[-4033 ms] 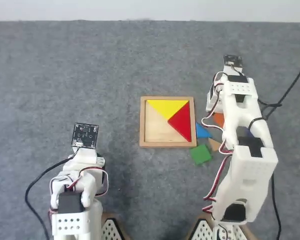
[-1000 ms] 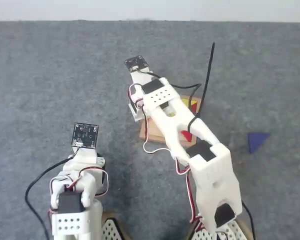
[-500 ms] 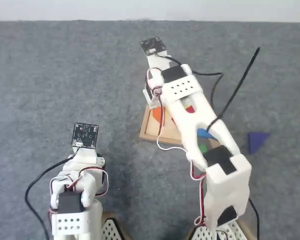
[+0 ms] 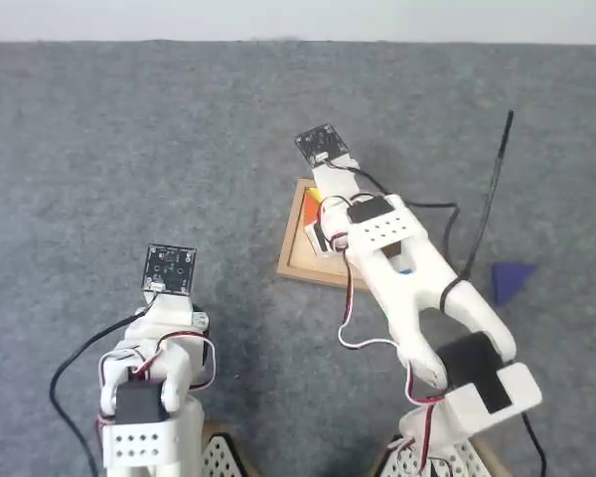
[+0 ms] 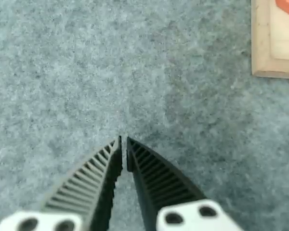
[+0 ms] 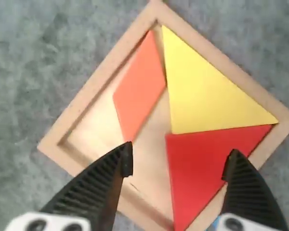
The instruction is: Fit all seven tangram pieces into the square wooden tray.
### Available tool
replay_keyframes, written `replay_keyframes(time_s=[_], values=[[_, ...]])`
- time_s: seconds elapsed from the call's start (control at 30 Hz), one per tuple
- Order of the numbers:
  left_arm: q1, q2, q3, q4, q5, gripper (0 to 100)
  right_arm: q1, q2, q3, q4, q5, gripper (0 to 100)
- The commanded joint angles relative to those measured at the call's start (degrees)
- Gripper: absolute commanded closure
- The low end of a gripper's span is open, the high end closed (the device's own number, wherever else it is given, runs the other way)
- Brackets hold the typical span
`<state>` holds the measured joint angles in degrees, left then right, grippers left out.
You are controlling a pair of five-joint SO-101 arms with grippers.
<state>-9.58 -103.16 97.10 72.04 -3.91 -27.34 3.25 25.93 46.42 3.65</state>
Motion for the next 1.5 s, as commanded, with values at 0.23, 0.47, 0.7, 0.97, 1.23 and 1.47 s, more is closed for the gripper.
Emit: replay_keyframes(time_s=[0.23, 0.47, 0.7, 0.97, 1.23, 1.47], values=[[0.3, -1.0, -0.6, 0.2, -0.1, 98, 0.7, 11.0, -9.5, 0.2, 0.7, 69.6], [0.3, -1.0, -0.6, 0.2, -0.1, 98, 0.4, 16.1, -18.5, 4.5, 0.5, 69.6], [0.3, -1.0, -0.6, 0.2, -0.1, 98, 0.6, 13.6, -18.2, 4.7, 0.9, 69.6], [0.3, -1.0, -0.6, 0.2, -0.1, 98, -1.4, -0.4, -6.8, 3.3, 0.8, 69.6], [0.3, -1.0, -0.6, 0.2, -0.1, 98, 0.0, -8.8, 5.8, -5.2, 4.2, 69.6], [0.3, -1.0, -0.6, 0.2, -0.1, 98, 2.1, -10.2, 6.2, -4.4, 5.4, 69.6]])
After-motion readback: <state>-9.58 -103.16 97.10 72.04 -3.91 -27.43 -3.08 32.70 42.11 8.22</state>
